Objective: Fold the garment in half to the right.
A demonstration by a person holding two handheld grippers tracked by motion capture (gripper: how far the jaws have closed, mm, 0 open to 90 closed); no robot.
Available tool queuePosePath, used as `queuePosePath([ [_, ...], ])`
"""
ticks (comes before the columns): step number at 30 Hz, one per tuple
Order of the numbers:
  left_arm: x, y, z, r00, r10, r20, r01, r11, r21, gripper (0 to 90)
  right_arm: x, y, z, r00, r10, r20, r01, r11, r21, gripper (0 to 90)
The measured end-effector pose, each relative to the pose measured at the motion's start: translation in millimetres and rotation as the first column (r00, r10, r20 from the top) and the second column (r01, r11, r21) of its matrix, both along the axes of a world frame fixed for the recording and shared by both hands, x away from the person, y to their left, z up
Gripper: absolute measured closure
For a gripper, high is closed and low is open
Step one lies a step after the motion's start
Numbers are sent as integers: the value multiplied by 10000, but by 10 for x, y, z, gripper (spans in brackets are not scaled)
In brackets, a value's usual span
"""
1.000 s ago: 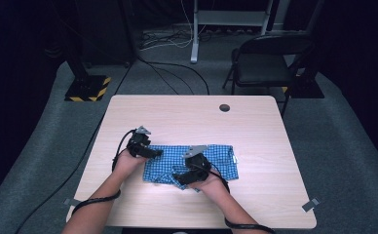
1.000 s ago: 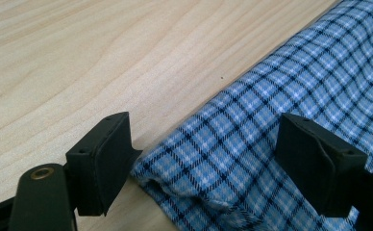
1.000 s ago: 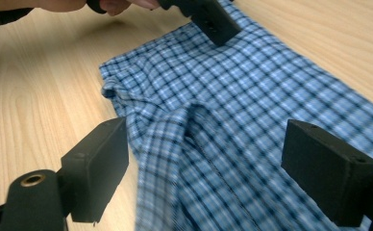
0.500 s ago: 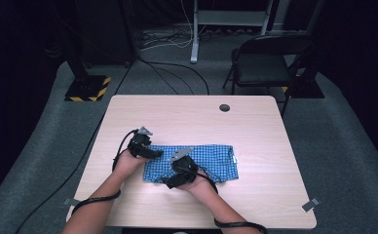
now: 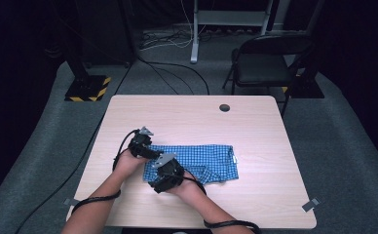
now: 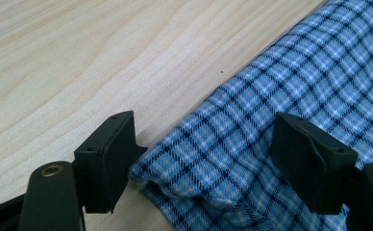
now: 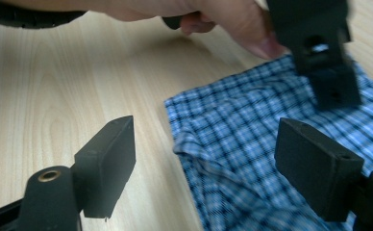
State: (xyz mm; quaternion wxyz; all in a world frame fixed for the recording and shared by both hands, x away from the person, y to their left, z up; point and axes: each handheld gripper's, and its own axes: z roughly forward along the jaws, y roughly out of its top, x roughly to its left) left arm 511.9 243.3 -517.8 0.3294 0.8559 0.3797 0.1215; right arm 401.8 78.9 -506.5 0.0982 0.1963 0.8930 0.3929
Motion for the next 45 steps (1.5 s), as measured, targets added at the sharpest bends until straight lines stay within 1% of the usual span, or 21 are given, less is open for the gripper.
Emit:
queuePosePath([
  [7,-4,-4,1,10000,-13,10,13,10000,6,252,-20,153,-87,9989,467,31,-466,9984,-311,262],
  [11,-7,-3,1,10000,29,-8,-29,10000,-25,255,-15,210,-132,9989,438,-190,-442,9988,-212,299],
  [13,-5,-4,3,10000,4,-10,-4,10000,7,255,-15,236,-136,9985,544,-114,-545,9984,-150,318],
  [15,-3,-8,5,10000,-4,-34,4,10000,25,257,-16,262,-143,9981,616,-85,-617,9979,-199,325],
  [18,-3,-15,7,10000,-2,-39,2,10000,46,260,-9,291,-163,9979,621,-184,-626,9977,-255,340],
  [21,-5,-14,5,10000,-42,9,42,10000,56,265,5,301,-190,9982,573,-183,-578,9979,-283,350],
  [25,-6,-13,2,10000,-61,48,60,10000,43,267,31,310,-190,9987,395,-314,-399,9991,-112,365],
  [32,-15,-12,-6,9999,-29,129,29,10000,-12,268,24,325,-222,9999,109,-65,-109,9999,30,373],
  [34,-21,-10,-11,9999,-4,170,5,10000,-36,268,7,332,-243,9998,97,178,-97,10000,-17,374],
  [37,-27,-4,-17,9997,-5,230,7,10000,-85,268,-17,336,-275,9989,-23,463,21,10000,53,377],
  [40,-29,-4,-22,9996,9,274,-6,9999,-130,269,-31,342,-290,9975,-22,702,21,10000,17,377],
  [43,-33,-2,-27,9995,12,315,-7,9999,-168,269,-37,335,-305,9976,-171,675,159,9997,189,380],
  [45,-35,0,-29,9994,16,348,-10,9998,-182,269,-39,335,-307,9973,-176,712,162,9997,200,381],
])
